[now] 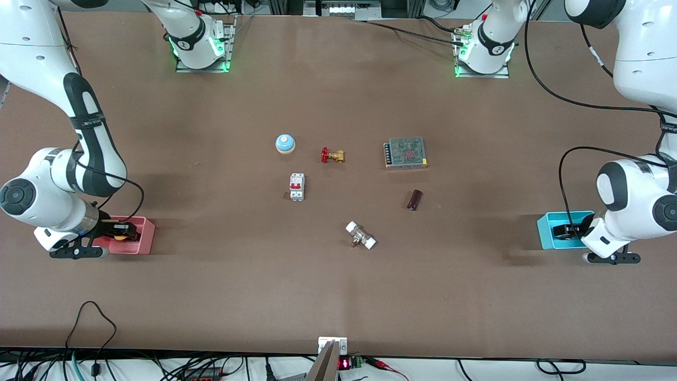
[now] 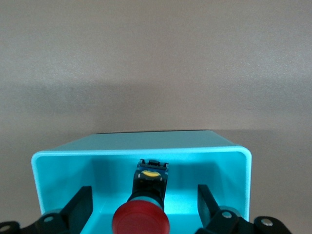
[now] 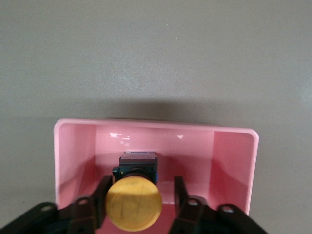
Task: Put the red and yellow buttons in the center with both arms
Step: 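Lift the yellow button with the right gripper while the left gripper lifts the red button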
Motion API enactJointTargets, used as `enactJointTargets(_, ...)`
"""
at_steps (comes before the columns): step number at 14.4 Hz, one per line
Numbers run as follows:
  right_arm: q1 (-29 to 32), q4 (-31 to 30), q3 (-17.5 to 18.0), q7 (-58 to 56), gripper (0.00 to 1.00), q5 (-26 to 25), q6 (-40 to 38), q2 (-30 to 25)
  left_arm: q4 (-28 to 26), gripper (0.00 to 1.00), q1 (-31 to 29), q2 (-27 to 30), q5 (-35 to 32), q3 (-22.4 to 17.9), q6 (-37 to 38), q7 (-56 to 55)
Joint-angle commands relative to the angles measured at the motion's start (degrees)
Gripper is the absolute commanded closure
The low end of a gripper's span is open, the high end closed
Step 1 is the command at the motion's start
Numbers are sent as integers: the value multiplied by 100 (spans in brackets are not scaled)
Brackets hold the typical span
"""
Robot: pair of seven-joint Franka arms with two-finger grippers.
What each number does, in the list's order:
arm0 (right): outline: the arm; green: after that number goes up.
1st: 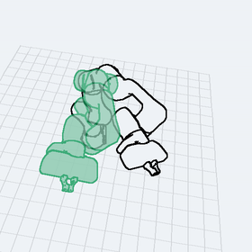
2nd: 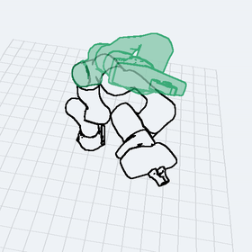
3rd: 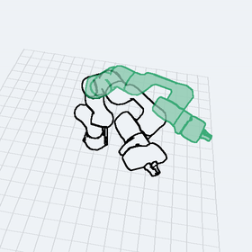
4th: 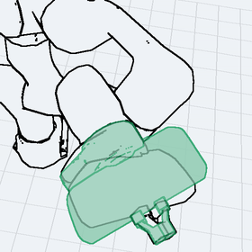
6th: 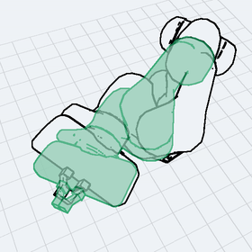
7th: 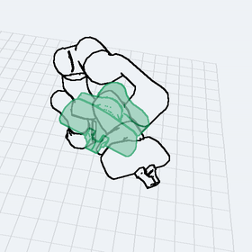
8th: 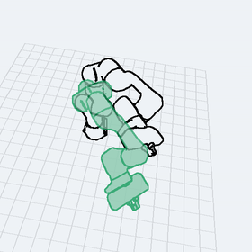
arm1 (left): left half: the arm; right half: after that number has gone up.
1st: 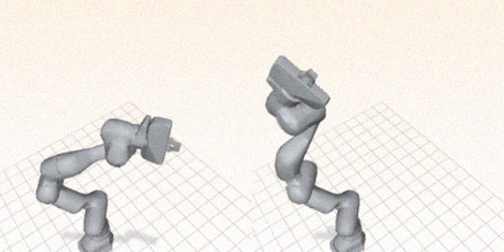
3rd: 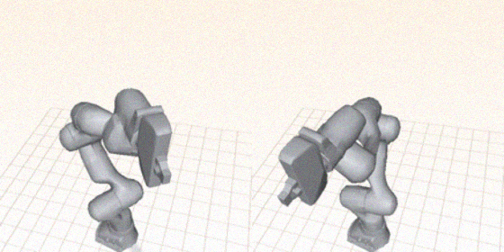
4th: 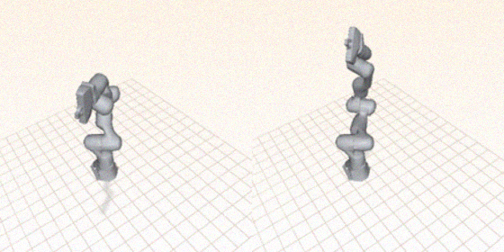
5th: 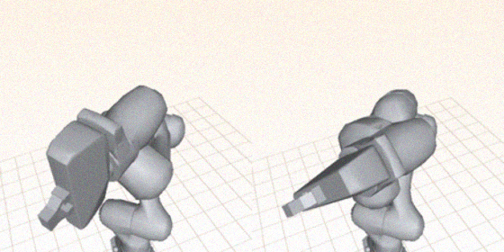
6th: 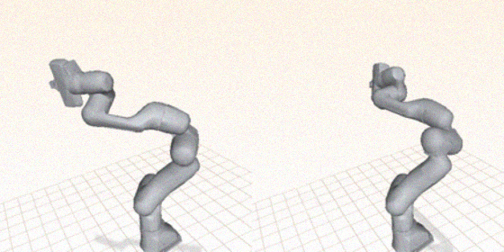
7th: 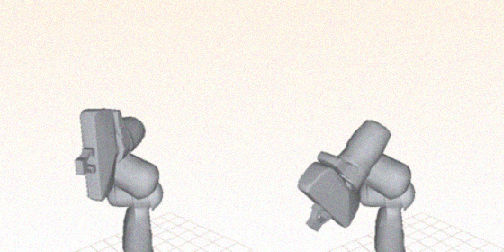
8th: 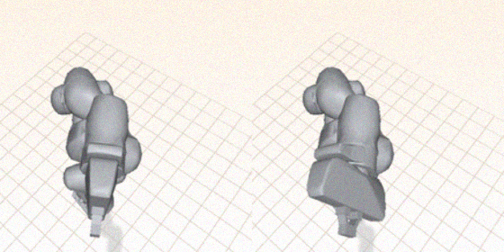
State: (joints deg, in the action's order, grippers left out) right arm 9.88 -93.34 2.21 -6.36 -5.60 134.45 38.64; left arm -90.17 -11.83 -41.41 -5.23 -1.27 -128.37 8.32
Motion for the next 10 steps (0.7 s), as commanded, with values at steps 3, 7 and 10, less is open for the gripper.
enactJointTargets(3,40,-44,52,-120,59,-64,64,-6,-45,6,-38,-43,145,21,-109,99)
enactJointTargets(7,31,-44,52,-164,59,-64,38,-49,-45,16,-39,-87,145,21,-109,108)
enactJointTargets(10,31,-44,52,-541,59,-64,-382,-382,-45,51,-47,-95,145,21,-83,108)
